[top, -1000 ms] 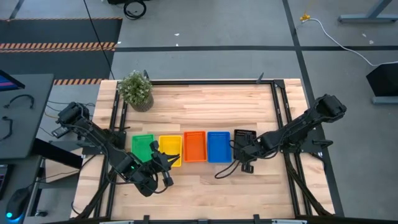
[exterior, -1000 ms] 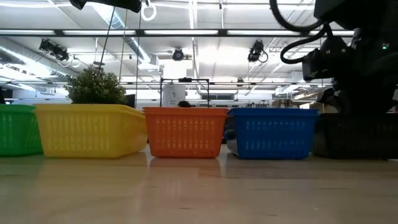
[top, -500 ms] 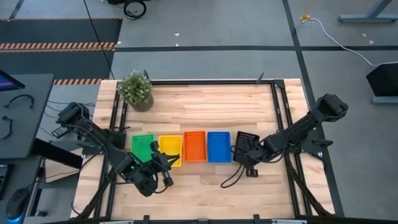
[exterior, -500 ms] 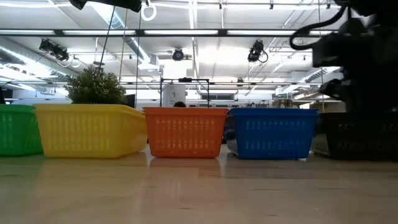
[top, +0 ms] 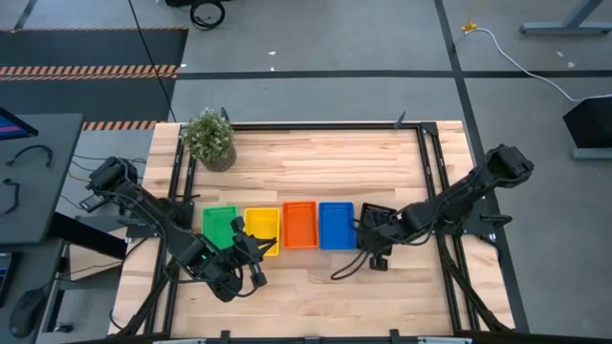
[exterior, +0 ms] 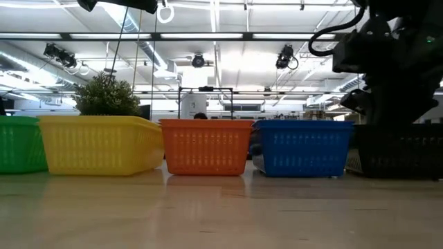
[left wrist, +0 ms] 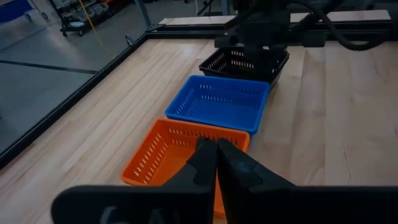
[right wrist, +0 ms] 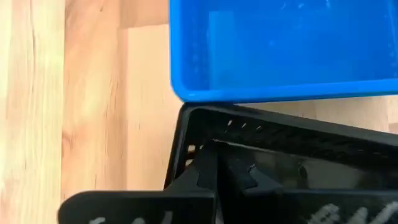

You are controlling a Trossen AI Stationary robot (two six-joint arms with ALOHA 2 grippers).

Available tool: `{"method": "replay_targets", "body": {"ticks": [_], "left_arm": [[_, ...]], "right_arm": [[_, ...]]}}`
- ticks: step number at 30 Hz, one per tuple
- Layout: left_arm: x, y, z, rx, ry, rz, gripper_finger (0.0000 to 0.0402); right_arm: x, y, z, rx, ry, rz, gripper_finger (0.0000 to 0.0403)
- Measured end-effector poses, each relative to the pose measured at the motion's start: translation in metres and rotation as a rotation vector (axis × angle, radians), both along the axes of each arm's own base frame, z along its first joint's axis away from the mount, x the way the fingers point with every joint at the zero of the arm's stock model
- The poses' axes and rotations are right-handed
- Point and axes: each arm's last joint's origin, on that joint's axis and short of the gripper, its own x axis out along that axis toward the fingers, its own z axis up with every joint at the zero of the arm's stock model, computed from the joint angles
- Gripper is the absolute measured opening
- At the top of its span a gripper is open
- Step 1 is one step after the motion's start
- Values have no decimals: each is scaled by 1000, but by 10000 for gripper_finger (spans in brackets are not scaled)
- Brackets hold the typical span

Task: Stack baskets by color
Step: Stack the top black bin on top of the bottom black bin, then adjust the stacked bins

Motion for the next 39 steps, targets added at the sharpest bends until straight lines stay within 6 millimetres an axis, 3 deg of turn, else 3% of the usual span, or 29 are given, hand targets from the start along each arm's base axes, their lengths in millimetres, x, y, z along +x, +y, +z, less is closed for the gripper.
{"method": "replay_targets", "body": {"ticks": [7,26,34,39], "left_arm": [[0,0,0,-6,6,-8,10],[0,0,0,-5,6,-7,9],[0,0,0,-5,6,-7,17],[0,0,0,-5,6,-7,9]], "right_arm": [[-10,4,-3,-34,81,105,1],[-47,-14,11,-164,294,-8,1],[-50,-17,24,-195,186,-65,2],[-55,-14,43,-220,1,-97,1]]}}
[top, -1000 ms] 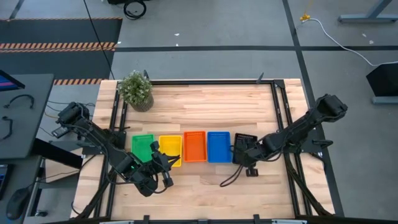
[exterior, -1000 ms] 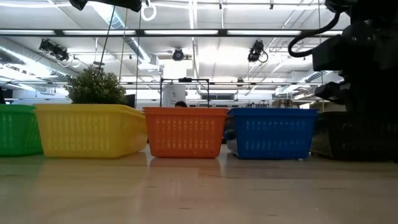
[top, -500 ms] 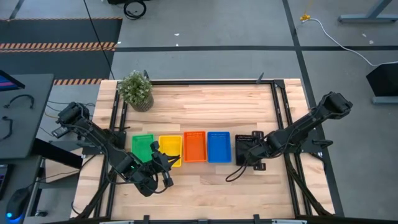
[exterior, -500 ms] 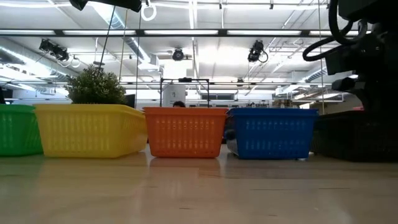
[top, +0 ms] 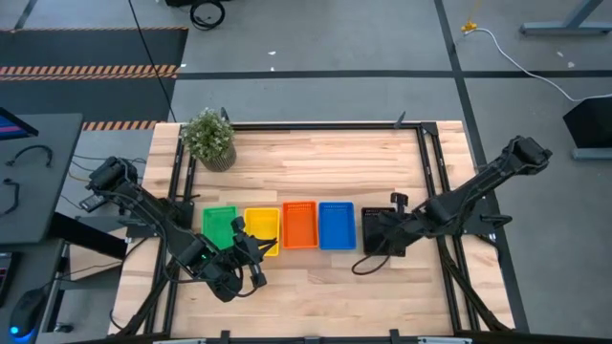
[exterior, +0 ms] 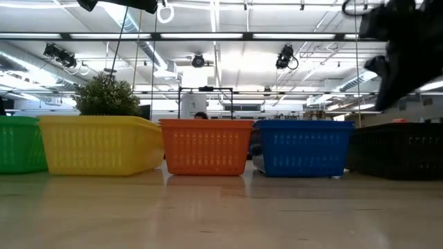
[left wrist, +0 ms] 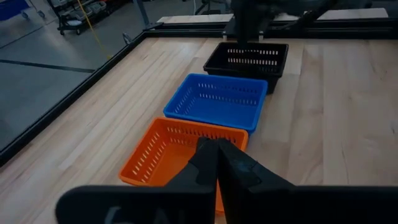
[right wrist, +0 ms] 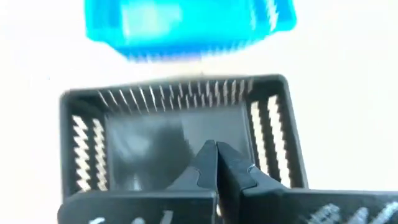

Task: Stack baskets by color
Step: Adjust the stacked bins

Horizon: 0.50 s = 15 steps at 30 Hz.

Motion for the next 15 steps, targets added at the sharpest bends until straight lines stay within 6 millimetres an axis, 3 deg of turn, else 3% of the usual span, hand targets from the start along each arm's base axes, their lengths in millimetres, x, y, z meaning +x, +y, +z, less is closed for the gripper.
{"method": "replay_targets", "body": {"ticks": [7,10,15], "left_arm": [[-4,0,-1,-93,84,-49,14],[-18,14,9,-241,168,69,6],[-47,45,-4,-437,552,376,6]], "right_arm": [[-1,30,27,101,-353,79,2],[1,47,32,144,-434,163,2],[-3,67,33,153,-510,223,2]]}}
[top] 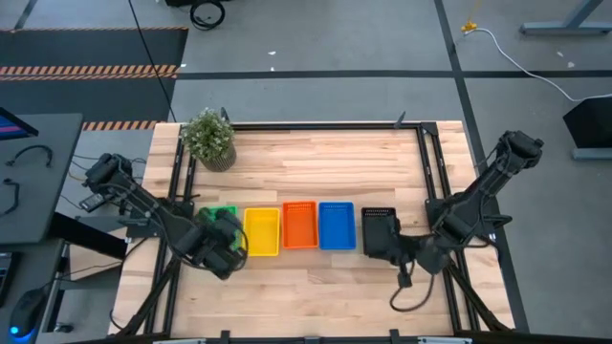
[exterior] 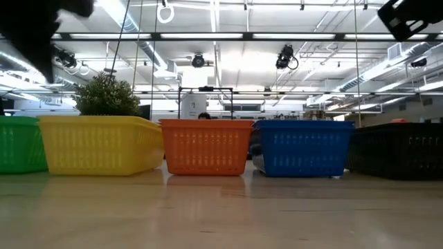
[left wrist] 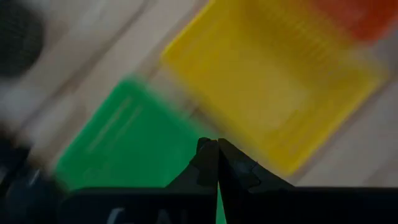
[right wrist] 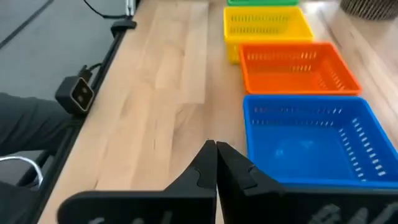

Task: Stack baskets by color
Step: Adjust the stacked bins

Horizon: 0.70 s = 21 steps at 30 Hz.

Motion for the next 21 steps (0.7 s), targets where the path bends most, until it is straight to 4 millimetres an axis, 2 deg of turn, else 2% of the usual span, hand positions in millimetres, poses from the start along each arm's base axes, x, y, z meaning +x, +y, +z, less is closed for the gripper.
{"method": "replay_targets", "body": {"ticks": [5,11,16,21], "left_arm": [[-13,10,-29,-54,172,48,4],[-9,5,-61,-148,110,-57,6],[-3,-2,-65,-225,56,-155,5],[-7,-7,-64,-226,59,-183,7]], "right_arm": [[-9,11,-1,-32,-45,-27,2],[-18,19,-1,1,-48,-7,2],[-22,22,-1,28,-45,0,2],[-24,24,-1,34,-44,11,2]]}}
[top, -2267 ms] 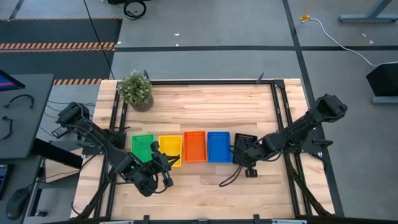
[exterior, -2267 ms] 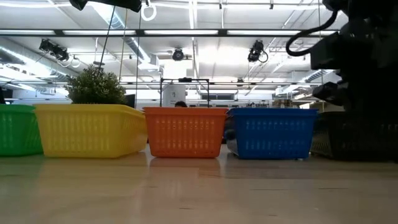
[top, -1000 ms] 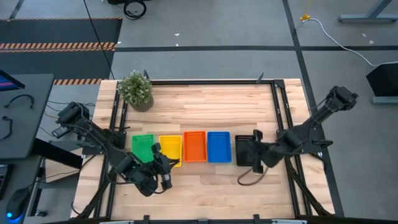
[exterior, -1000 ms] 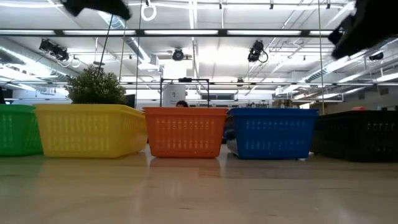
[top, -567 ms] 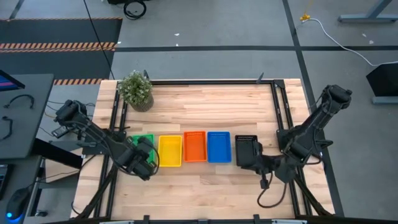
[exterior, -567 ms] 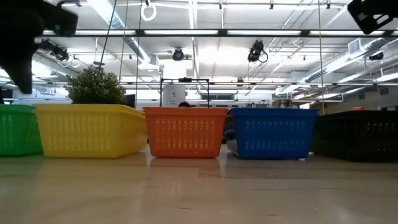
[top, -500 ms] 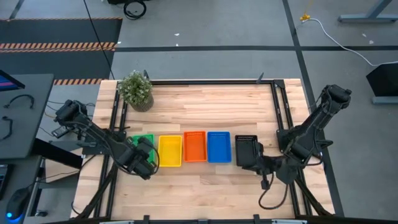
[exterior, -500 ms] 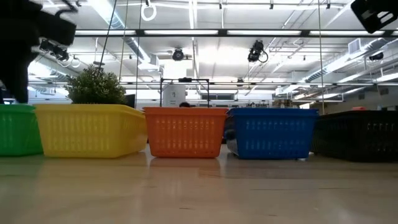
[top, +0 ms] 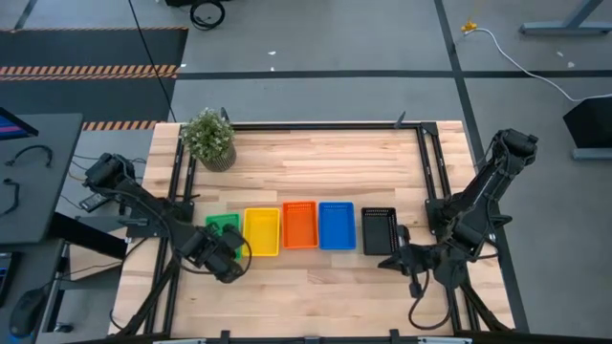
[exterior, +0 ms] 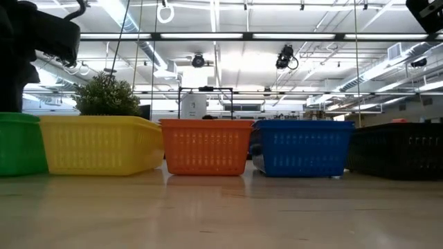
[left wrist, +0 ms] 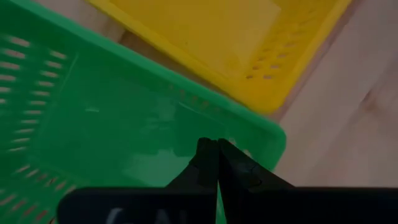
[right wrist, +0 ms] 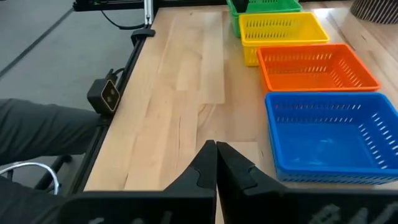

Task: Stack baskets by color
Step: Adjust the stacked bins

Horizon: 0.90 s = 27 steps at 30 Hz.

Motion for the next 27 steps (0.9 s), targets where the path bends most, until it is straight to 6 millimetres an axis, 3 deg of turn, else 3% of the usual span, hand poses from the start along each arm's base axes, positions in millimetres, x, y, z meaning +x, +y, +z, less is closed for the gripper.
{"method": "replay_targets", "body": {"ticks": [9,16,27], "left_arm": [[-17,-3,-1,79,82,-28,5],[-32,12,-1,292,190,-41,4],[-42,27,4,472,286,-38,4]], "right_arm": [[-3,-1,-5,39,80,17,2],[4,8,-24,101,223,52,3],[9,14,-40,73,273,24,4]]}}
